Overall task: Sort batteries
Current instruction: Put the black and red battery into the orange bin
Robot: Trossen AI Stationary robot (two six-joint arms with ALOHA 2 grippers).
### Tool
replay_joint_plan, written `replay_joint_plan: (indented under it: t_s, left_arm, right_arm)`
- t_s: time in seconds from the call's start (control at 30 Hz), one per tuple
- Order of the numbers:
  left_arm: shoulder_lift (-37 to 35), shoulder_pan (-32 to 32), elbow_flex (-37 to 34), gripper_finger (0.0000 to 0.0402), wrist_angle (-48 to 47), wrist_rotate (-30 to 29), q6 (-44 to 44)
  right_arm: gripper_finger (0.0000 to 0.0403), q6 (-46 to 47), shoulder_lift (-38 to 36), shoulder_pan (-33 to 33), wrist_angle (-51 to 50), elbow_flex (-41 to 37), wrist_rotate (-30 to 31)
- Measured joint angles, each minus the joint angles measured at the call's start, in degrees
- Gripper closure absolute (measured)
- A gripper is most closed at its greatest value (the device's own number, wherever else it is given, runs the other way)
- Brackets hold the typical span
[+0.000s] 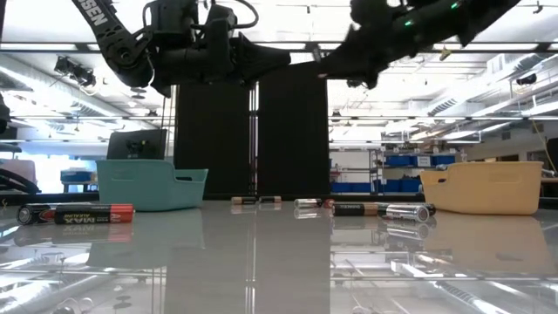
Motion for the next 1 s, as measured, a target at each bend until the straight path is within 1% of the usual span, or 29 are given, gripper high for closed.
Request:
replay_joint_plan:
  t_s: [0.17, 0.37, 0.47, 0.63, 0.8, 0.93, 1.0]
  left_arm:
    - [-1.3, 0.0, 0.0, 0.0275, -1.2, -0.4, 1.3]
    - [-2.3, 0.1, -0.1, 0.0275, -3.0, -0.4, 2.8]
    - [-2.7, 0.1, 0.0, 0.0275, -4.4, -0.6, 3.0]
    - [-3.0, 0.1, 0.0, 0.0275, -6.5, -1.3, 5.2]
    - [-3.0, 0.1, -0.1, 0.0275, -7.0, -2.1, 5.8]
    - [-3.0, 0.1, -0.1, 0.0274, -7.1, -2.5, 6.0]
    - [-3.0, 0.1, -0.1, 0.0274, -7.1, -3.1, 6.1]
  right_arm:
    - [0.0332, 8.2, -4.8, 4.3, -16.4, 0.0, 2.6]
    - [0.0332, 23.3, -6.8, 10.8, -32.7, 0.0, 2.9]
    - [0.0332, 32.0, -6.6, 14.5, -39.9, 0.7, 0.2]
    - [0.0332, 43.6, -4.7, 20.9, -52.3, 6.8, -4.3]
    - [0.0332, 57.0, -3.0, 26.5, -58.9, 13.1, -12.4]
    - [0.0332, 70.7, -2.0, 31.6, -62.1, 14.8, -18.9]
    - [0.0332, 78.0, -1.7, 34.8, -62.0, 14.8, -20.5]
